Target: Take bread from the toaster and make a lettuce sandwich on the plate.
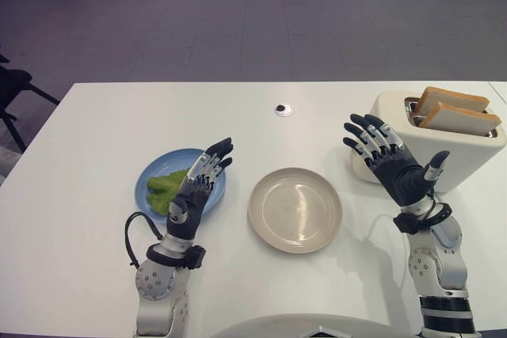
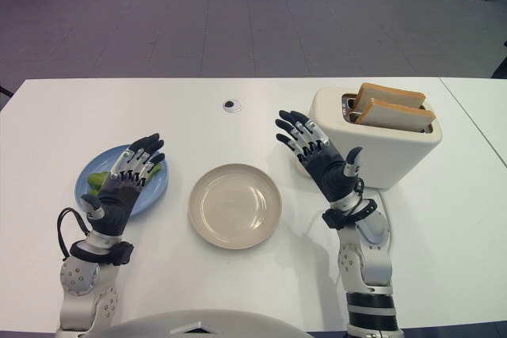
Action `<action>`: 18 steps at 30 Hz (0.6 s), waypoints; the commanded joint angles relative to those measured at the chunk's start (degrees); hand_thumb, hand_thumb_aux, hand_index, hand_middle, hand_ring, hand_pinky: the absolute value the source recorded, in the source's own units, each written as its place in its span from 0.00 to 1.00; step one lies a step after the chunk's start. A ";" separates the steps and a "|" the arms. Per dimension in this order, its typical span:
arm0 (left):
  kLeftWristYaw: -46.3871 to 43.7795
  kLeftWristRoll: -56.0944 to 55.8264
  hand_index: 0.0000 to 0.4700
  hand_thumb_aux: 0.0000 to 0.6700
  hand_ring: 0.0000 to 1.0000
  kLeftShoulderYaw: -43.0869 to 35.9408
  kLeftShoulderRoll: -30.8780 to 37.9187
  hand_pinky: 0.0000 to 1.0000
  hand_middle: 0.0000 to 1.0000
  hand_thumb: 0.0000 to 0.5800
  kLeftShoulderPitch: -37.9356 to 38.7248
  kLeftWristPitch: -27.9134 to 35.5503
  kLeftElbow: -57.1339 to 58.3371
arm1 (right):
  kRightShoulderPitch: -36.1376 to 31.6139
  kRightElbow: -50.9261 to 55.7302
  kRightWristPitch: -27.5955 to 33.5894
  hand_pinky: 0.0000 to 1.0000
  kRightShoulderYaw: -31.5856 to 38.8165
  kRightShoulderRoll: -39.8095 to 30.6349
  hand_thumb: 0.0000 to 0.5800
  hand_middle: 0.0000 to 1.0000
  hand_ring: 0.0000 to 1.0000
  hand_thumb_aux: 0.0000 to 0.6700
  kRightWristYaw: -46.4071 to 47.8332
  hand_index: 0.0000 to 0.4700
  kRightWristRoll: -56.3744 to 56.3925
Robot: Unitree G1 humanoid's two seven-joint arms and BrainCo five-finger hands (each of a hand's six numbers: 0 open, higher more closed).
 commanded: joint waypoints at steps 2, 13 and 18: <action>-0.97 -0.22 0.00 0.00 0.00 0.88 0.73 0.00 0.00 0.00 0.97 -0.19 0.47 | 0.13 0.83 -0.81 0.00 0.72 -0.40 0.00 0.00 0.00 0.00 2.53 0.00 -0.51; 1.07 2.27 0.00 0.00 0.00 4.77 0.98 0.00 0.00 0.00 2.38 -0.60 -0.67 | -5.50 -3.17 -1.48 0.00 -6.72 -5.28 0.00 0.00 0.00 0.00 0.85 0.00 -1.20; 0.75 6.64 0.00 0.00 0.00 -0.08 -0.30 0.00 0.00 0.00 1.67 -0.34 0.23 | -21.74 18.92 -17.41 0.00 -19.72 -28.94 0.00 0.00 0.00 0.00 -0.11 0.00 -17.86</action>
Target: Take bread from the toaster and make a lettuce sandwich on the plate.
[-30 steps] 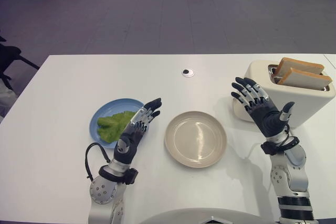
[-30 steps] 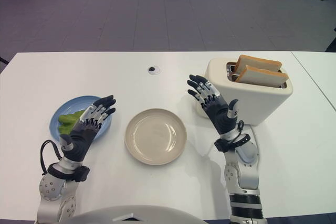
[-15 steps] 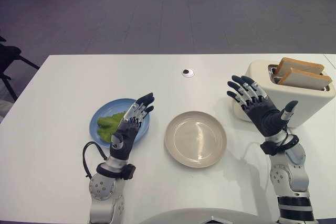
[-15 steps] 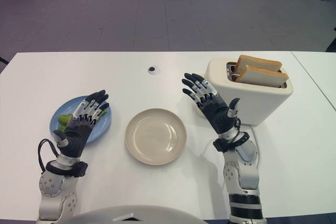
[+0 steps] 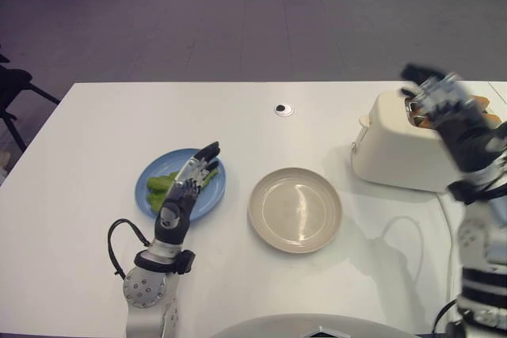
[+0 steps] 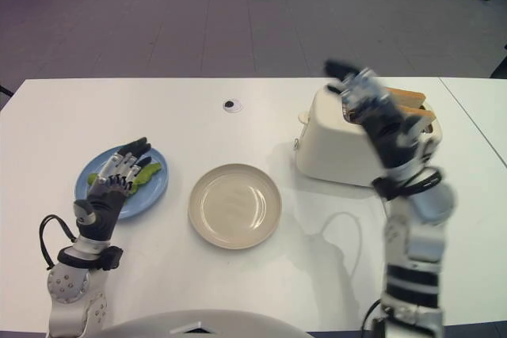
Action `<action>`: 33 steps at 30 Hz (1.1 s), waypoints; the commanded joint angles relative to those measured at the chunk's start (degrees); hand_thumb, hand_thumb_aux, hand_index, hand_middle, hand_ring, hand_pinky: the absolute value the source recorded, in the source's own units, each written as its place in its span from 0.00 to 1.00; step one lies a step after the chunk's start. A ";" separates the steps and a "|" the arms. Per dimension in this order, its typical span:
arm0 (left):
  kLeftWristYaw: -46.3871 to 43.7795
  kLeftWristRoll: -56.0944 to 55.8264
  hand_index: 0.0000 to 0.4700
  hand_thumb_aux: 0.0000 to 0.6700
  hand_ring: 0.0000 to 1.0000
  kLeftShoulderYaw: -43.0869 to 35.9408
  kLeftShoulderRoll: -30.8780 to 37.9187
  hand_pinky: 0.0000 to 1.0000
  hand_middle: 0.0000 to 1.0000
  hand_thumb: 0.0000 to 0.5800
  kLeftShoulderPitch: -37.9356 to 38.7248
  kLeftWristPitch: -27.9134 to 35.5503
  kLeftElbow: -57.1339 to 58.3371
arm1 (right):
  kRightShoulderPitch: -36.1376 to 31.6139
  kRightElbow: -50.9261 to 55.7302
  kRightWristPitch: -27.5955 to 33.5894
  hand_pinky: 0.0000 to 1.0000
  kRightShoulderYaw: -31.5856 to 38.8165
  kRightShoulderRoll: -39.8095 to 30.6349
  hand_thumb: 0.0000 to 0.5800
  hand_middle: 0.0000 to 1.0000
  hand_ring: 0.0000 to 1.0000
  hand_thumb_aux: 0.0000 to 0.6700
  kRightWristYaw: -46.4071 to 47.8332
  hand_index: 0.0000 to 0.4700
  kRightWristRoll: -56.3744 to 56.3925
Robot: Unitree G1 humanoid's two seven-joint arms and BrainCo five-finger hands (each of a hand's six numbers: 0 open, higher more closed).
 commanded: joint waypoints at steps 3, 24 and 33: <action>0.36 3.84 0.00 0.00 0.00 -3.93 -1.01 0.00 0.00 0.00 -0.85 1.12 0.70 | -9.30 34.62 -25.88 0.00 -2.13 -20.47 0.00 0.00 0.00 0.00 -4.59 0.00 -24.71; 1.35 3.83 0.00 0.00 0.00 -5.35 -0.78 0.00 0.00 0.00 1.70 2.24 -1.33 | -21.19 69.43 -43.48 0.00 17.04 -27.50 1.00 0.00 0.00 1.00 -29.80 1.00 -46.19; 1.74 3.92 0.00 0.00 0.00 -5.38 -0.86 0.00 0.00 0.00 1.58 2.18 -1.27 | -26.46 66.35 -39.46 0.00 11.69 -27.45 1.00 0.00 0.00 1.00 -22.41 1.00 -30.33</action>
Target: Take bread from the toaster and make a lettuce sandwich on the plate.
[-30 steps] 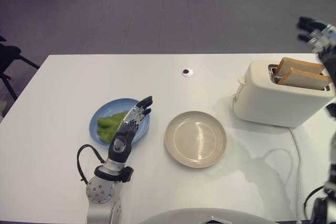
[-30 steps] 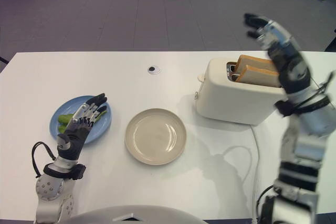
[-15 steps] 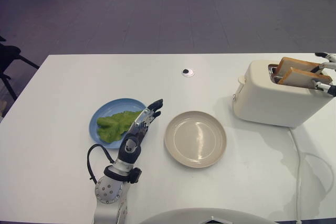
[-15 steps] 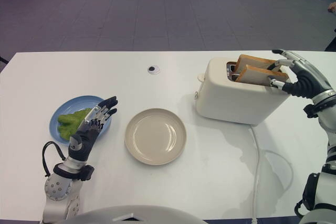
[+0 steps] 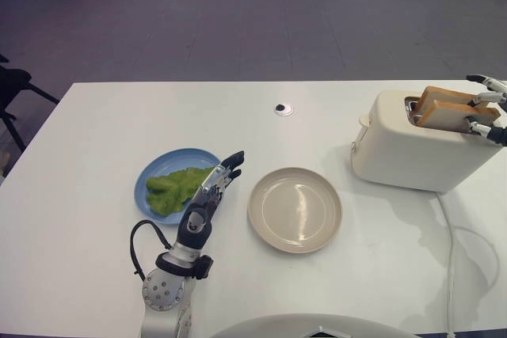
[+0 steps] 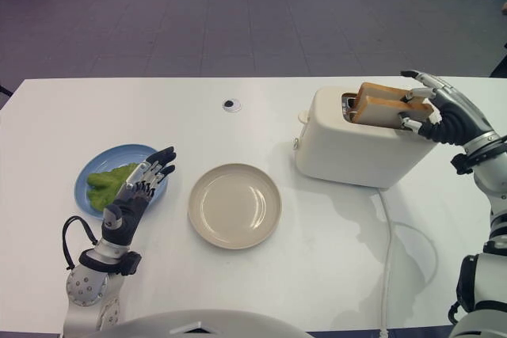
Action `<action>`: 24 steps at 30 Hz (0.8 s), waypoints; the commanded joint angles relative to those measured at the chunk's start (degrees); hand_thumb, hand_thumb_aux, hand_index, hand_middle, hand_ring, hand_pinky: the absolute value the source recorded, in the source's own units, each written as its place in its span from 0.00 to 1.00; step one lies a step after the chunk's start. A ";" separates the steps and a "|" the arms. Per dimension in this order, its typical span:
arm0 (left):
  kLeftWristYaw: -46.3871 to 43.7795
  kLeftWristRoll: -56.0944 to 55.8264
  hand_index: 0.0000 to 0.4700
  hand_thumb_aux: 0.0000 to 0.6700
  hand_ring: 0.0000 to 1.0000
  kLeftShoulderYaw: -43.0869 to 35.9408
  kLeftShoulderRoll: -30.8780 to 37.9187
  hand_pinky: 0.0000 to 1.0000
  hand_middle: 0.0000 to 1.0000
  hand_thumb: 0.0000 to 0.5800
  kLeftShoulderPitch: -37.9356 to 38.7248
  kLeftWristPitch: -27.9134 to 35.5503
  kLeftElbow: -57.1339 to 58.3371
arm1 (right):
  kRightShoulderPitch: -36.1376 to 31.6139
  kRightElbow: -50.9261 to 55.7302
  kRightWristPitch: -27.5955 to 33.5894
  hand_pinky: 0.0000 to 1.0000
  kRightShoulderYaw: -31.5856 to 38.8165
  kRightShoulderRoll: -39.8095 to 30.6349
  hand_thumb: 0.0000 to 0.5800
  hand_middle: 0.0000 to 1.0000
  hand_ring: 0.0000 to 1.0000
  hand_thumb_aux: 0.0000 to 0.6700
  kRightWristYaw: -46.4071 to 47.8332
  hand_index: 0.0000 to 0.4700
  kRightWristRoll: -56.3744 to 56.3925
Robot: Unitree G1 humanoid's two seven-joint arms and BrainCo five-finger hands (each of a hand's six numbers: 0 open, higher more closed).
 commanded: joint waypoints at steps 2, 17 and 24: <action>0.28 0.65 0.00 0.00 0.00 -0.43 0.14 0.00 0.00 0.00 0.21 0.72 -0.19 | -6.40 -6.33 7.87 0.00 -6.64 -0.90 1.00 0.00 0.00 1.00 10.24 1.00 16.97; 0.86 0.68 0.00 0.00 0.00 -0.22 -0.02 0.00 0.00 0.00 -1.53 0.60 0.92 | 18.20 -76.33 65.25 0.00 15.58 11.52 1.00 0.00 0.00 1.00 28.68 1.00 45.70; 0.71 0.45 0.00 0.00 0.00 -0.52 0.07 0.00 0.00 0.00 -2.03 0.68 0.99 | 16.32 -62.90 65.56 0.00 23.89 21.17 1.00 0.00 0.00 1.00 28.31 1.00 28.67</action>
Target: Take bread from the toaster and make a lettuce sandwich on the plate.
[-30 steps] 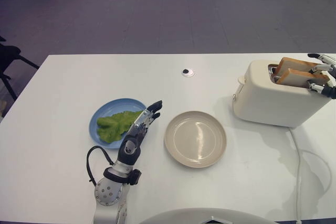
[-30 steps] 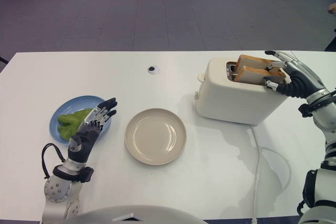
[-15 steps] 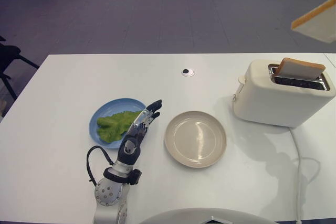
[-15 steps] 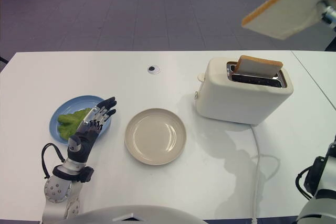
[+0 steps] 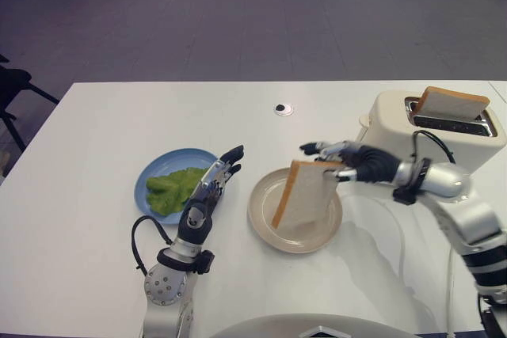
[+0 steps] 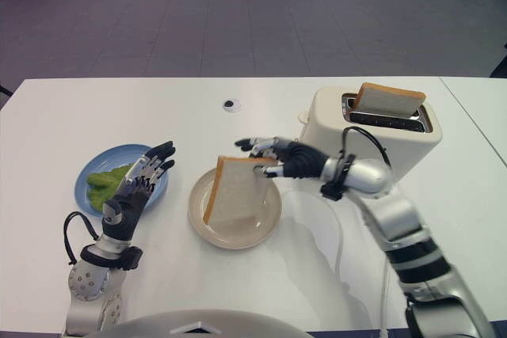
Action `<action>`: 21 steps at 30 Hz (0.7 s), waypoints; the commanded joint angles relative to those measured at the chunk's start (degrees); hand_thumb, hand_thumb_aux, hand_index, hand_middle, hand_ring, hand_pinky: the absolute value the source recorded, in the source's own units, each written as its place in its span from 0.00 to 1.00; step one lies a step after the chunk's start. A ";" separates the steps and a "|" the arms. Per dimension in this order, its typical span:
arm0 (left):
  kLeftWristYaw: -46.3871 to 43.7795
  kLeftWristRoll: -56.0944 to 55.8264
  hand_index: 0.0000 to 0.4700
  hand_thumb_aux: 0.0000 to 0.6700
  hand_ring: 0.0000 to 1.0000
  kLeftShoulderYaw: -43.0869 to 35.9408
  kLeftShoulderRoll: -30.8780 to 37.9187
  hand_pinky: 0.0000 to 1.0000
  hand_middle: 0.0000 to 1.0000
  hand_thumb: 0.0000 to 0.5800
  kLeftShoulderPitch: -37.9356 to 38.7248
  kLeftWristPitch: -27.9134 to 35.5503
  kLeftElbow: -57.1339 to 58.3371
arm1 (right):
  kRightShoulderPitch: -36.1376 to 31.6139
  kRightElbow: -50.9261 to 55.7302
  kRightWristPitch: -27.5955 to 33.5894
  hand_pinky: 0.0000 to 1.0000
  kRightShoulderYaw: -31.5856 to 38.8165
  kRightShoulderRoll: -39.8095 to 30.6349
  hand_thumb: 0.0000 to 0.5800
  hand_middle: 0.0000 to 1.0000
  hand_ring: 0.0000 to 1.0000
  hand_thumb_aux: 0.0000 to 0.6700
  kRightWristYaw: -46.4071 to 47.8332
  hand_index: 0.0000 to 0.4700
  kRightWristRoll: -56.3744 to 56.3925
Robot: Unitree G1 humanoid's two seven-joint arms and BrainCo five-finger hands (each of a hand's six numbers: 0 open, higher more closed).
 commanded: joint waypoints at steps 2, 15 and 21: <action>-0.14 0.31 0.00 0.00 0.00 -0.27 0.32 0.00 0.00 0.00 0.34 0.64 0.11 | -1.37 5.16 -1.34 0.00 1.49 2.94 1.00 0.00 0.00 1.00 1.47 1.00 -6.54; 1.11 -2.19 0.00 0.00 0.00 4.93 2.13 0.00 0.00 0.00 1.38 2.61 -4.05 | -1.90 3.84 -3.34 0.00 -1.93 9.94 0.00 0.00 0.00 0.00 0.32 0.00 -11.68; 6.05 17.32 0.00 0.00 0.00 20.20 13.92 0.00 0.00 0.00 -1.96 7.04 -1.30 | 2.31 0.25 -5.33 0.00 -7.18 11.24 0.00 0.00 0.00 0.00 -0.47 0.00 -8.61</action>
